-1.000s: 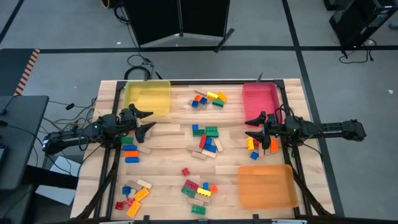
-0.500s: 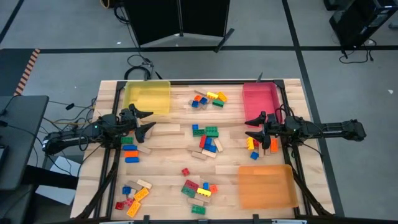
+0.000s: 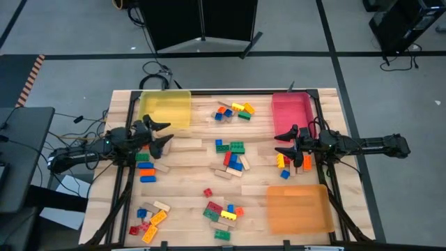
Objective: Sort blocks by size
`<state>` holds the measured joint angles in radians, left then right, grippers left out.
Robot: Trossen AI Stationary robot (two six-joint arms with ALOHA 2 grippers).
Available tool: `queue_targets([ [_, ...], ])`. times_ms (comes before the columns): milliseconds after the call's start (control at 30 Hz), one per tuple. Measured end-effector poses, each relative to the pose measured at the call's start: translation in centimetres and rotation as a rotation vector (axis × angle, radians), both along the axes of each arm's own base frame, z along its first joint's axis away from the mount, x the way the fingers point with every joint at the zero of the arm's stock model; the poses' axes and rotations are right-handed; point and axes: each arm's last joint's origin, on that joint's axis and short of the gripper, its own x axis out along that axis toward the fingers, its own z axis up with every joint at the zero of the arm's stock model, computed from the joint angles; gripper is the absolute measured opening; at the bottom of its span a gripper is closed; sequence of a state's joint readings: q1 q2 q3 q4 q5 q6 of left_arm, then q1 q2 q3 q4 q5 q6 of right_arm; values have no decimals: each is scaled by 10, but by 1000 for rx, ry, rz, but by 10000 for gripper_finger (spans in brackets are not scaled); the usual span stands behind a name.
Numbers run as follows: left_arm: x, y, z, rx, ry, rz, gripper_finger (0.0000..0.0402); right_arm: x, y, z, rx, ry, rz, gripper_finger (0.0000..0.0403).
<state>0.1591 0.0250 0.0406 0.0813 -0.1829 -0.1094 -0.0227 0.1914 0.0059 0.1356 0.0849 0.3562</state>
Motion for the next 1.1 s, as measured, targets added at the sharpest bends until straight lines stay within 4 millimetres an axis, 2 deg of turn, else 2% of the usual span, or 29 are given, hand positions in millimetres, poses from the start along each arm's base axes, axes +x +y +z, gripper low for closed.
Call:
queue_targets([
  [333,-4,-1,21,24,-229,-27,264,0,0,0,0,0,0,300],
  [500,-5,-1,22,-59,-266,-19,264,0,0,0,0,0,0,297],
  [667,-4,-1,21,-66,-254,-27,264,0,0,0,0,0,0,295],
  [733,-3,-2,19,-99,-186,-59,264,0,0,0,0,0,0,296],
  [933,-7,-3,12,-219,223,-69,264,0,0,0,0,-1,0,297],
  [1100,2,-4,20,-210,362,-133,264,0,0,0,0,0,0,296],
])
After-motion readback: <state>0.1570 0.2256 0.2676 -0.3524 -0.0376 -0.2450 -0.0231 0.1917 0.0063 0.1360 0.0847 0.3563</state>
